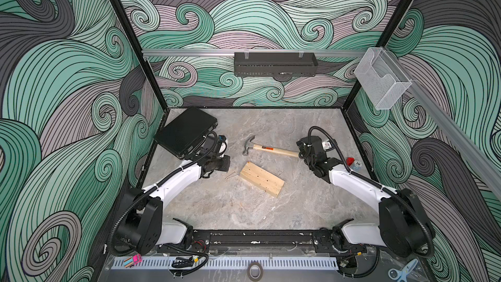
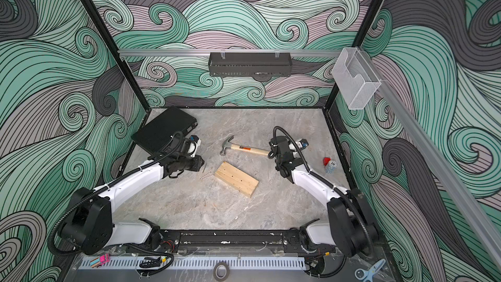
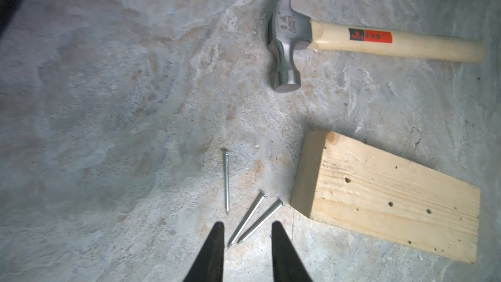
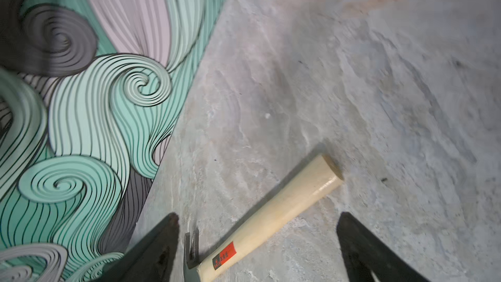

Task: Use a claw hammer to pull out a nail
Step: Place the hammer at the center of the board, then reset both arms

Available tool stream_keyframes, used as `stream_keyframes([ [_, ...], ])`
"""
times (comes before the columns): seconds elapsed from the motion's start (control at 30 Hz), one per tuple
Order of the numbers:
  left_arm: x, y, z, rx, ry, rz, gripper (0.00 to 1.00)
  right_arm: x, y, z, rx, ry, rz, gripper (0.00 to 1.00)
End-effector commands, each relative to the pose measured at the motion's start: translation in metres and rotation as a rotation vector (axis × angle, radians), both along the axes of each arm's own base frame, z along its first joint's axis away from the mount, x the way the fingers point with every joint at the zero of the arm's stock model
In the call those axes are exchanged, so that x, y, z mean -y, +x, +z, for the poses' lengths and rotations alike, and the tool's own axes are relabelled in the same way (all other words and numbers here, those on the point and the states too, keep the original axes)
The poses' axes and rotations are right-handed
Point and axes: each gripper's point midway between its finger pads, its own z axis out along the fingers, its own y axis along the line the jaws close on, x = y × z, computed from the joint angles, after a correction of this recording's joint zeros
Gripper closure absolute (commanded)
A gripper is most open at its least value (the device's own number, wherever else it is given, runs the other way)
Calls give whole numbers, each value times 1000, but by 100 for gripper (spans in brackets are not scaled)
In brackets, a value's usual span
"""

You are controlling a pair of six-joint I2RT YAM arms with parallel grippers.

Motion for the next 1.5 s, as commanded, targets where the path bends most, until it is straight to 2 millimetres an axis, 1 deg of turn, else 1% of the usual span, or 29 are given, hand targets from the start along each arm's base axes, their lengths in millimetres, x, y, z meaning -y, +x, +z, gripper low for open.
stream_keyframes([
  [0.0,-25,9,22,70,41,82,66,10,-7,28,-12,-304,158,0],
  [0.07,-38,14,29,98,46,123,60,7,-9,47,21,-427,258,0],
  [0.13,-53,18,35,117,53,176,51,6,-13,59,44,-552,351,0],
  [0.2,-74,19,37,125,69,241,43,4,-21,64,73,-684,454,0],
  [0.23,-84,20,38,128,81,276,40,0,-26,65,98,-743,522,0],
  [0.27,-97,19,40,133,94,314,36,1,-32,65,113,-800,565,0],
  [0.33,-121,18,43,153,113,386,31,7,-42,59,113,-876,606,0],
  [0.4,-141,17,47,190,120,432,28,20,-50,50,95,-917,607,0],
  [0.47,-160,15,48,225,158,479,24,35,-55,38,89,-924,572,0],
  [0.53,-174,14,44,248,213,499,22,49,-58,28,97,-915,523,0],
  [0.6,-185,10,33,254,274,521,22,62,-60,18,114,-903,461,0],
  [0.63,-188,8,28,264,282,540,22,65,-60,14,129,-905,447,0],
  [0.7,-188,9,20,305,265,545,22,69,-60,4,145,-909,437,0],
  [0.73,-188,11,21,343,248,553,22,69,-60,-1,146,-906,441,0],
  [0.83,-179,24,22,463,206,503,22,67,-57,-16,150,-906,459,0],
  [0.93,-179,34,9,471,206,492,22,60,-51,-26,179,-907,492,0],
  [0.97,-179,39,8,476,205,482,21,58,-48,-31,174,-908,505,0],
  [1.0,-177,42,7,468,199,471,22,57,-44,-32,171,-911,510,0],
  [1.07,-172,51,12,525,170,454,22,50,-34,-31,198,-904,532,0],
  [1.13,-174,58,12,525,168,463,21,42,-25,-30,241,-900,553,0],
  [1.23,-170,70,10,525,148,435,22,34,-9,-35,214,-902,603,0],
  [1.3,-159,76,3,535,136,360,21,29,-4,-39,193,-891,651,0],
  [1.33,-158,79,-4,533,139,349,21,28,-3,-39,190,-883,658,0],
  [1.4,-159,84,-16,516,144,351,21,32,-4,-38,209,-852,658,0],
  [1.47,-167,85,-19,498,145,392,21,37,-4,-38,216,-815,651,0],
])
